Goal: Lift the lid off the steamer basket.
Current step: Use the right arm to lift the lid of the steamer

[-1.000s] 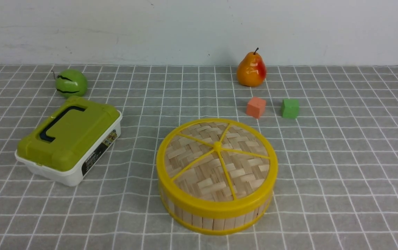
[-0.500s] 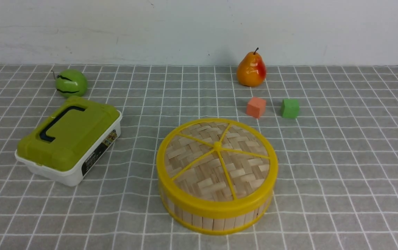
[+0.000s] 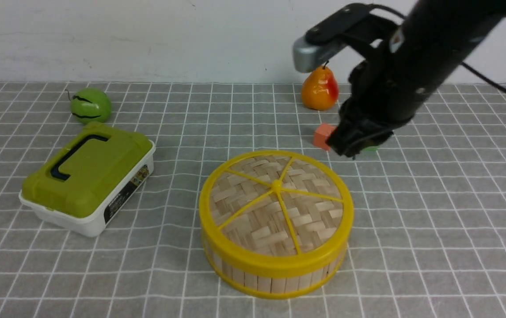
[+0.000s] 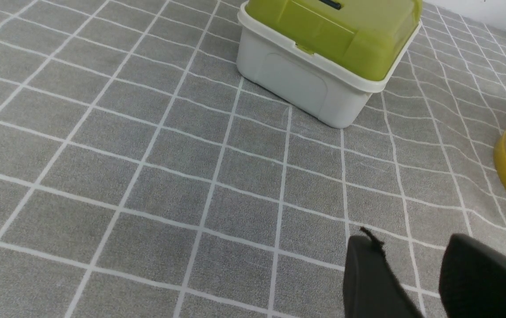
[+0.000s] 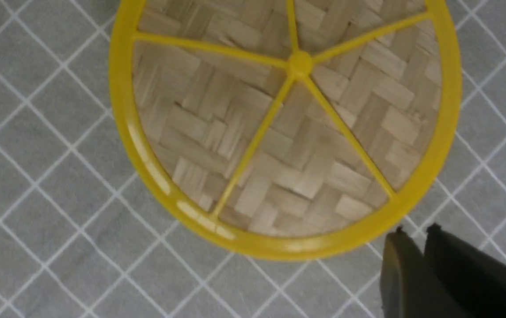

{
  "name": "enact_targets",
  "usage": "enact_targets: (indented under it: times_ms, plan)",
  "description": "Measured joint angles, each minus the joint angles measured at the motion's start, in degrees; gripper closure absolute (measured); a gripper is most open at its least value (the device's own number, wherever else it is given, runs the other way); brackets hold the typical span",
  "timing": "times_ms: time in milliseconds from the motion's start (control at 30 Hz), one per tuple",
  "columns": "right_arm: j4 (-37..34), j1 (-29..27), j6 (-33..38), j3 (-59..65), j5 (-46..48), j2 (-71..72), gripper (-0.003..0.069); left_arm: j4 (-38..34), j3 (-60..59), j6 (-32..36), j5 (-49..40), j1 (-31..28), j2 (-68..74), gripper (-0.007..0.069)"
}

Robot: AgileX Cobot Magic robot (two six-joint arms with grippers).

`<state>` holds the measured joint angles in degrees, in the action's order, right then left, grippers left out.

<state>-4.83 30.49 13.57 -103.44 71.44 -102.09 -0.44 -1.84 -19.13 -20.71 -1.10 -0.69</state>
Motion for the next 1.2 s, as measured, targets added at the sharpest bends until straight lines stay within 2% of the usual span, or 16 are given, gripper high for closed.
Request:
enact_targets:
  times_ms: [67,100,133,167,200,267,433,633,767,933,1100,1200]
  plan:
    - [-0.1,0.4,-0.9,-1.7,0.0,-2.2,0.0570,0.0,0.0,0.0,0.0,0.0,0.0,0.0386]
    - [-1.0,0.7,-2.0,-4.7,0.0,-6.4,0.0504,0.0,0.0,0.0,0.0,0.0,0.0,0.0386]
    - [-1.7,0.9,-2.3,-5.8,0.0,-8.3,0.0464,0.0,0.0,0.0,0.0,0.0,0.0,0.0386]
    - [-1.7,0.9,-2.3,-6.0,0.0,-8.3,0.0464,0.0,0.0,0.0,0.0,0.0,0.0,0.0386]
    - [-2.4,0.9,-2.5,-7.7,0.0,-10.6,0.0397,0.0,0.0,0.0,0.0,0.0,0.0,0.0386]
    - [-2.7,0.9,-2.6,-10.1,-0.1,-14.1,0.0315,0.0,0.0,0.0,0.0,0.0,0.0,0.0386]
    - [-2.7,0.9,-3.3,-12.1,-0.2,-18.3,0.0245,0.0,0.0,0.0,0.0,0.0,0.0,0.0386]
    - [-3.9,0.9,-4.0,-12.2,-0.8,-20.0,0.0279,0.0,0.0,0.0,0.0,0.0,0.0,0.0386]
    - [-5.0,0.9,-4.1,-12.3,-1.8,-20.9,0.0330,0.0,0.0,0.0,0.0,0.0,0.0,0.0386]
    - [-6.0,0.9,-4.1,-12.5,-1.6,-21.3,0.0415,0.0,0.0,0.0,0.0,0.0,0.0,0.0386]
    - [-6.2,0.9,-3.9,-13.0,-1.6,-21.4,0.0584,0.0,0.0,0.0,0.0,0.0,0.0,0.0386]
    - [-5.9,0.9,-3.9,-14.2,-0.6,-21.3,0.0581,0.0,0.0,0.0,0.0,0.0,0.0,0.0386]
